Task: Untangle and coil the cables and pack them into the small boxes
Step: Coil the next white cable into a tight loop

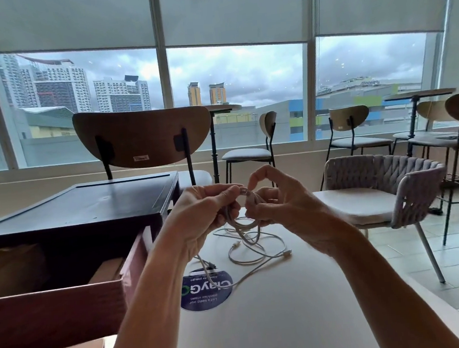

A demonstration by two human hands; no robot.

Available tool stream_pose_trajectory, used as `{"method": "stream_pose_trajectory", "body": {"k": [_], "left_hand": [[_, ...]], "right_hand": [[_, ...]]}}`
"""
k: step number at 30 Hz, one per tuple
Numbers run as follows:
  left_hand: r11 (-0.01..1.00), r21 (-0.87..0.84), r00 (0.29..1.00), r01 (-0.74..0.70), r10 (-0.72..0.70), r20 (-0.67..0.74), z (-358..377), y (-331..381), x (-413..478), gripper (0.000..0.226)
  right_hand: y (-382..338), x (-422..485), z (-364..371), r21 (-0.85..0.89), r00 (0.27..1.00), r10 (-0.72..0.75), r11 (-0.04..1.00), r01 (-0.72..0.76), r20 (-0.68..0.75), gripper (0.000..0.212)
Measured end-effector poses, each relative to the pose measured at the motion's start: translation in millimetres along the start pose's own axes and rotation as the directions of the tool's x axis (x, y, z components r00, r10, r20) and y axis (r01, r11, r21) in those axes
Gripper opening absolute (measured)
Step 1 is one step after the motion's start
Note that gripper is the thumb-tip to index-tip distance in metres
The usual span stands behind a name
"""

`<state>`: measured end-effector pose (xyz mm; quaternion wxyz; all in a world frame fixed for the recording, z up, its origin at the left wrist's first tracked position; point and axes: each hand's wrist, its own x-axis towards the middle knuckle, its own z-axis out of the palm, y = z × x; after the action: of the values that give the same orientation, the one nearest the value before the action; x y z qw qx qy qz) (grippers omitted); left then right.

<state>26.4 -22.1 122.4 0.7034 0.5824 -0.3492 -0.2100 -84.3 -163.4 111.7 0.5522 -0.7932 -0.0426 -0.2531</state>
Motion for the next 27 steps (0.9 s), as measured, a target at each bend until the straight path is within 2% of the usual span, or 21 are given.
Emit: {"method": "stream_pose_trajectory", "body": {"k": [4,7,10,13,17,20,23,27], "left_hand": [[1.0,-0.016,0.999,-0.026,0.026,-0.039,-2,-1,3,0.012],[0.996,0.047,0.995,-0.069,0.072,-0.063,-4,-5,5,0.013],[0.975,0.168,0.983,-0.145,0.16,-0.084,-4,-10,7,0.013],[0.912,0.344,0.964,-0.222,0.259,-0.064,-2,-18,10,0.014],[0.887,0.371,0.95,-0.275,0.311,-0.038,-2,-25,12,0.015],[0.841,0.443,0.942,-0.312,0.335,0.027,-1,-22,11,0.015],[0.819,0.485,0.949,-0.306,0.301,0.091,0,-19,7,0.013],[0.835,0.444,0.945,-0.326,0.273,0.179,0,-11,2,0.018]], "right_hand": [[-1,3,10,-0.1,0.992,-0.098,0.991,0.09,-0.081,0.018],[-2,4,9,-0.099,0.978,-0.09,0.992,0.073,-0.189,0.019],[-7,3,2,0.022,0.954,-0.049,0.998,0.058,-0.296,0.021],[-16,0,-3,0.186,0.932,-0.012,0.979,0.085,-0.363,0.012],[-22,-2,-14,0.388,0.879,0.073,0.912,0.133,-0.471,0.015],[-17,-2,-13,0.496,0.86,0.165,0.861,0.113,-0.483,0.015],[-11,-1,-9,0.397,0.85,0.157,0.915,0.066,-0.503,0.017],[-4,1,-8,0.02,0.83,0.002,1.0,0.011,-0.557,0.008]]}}
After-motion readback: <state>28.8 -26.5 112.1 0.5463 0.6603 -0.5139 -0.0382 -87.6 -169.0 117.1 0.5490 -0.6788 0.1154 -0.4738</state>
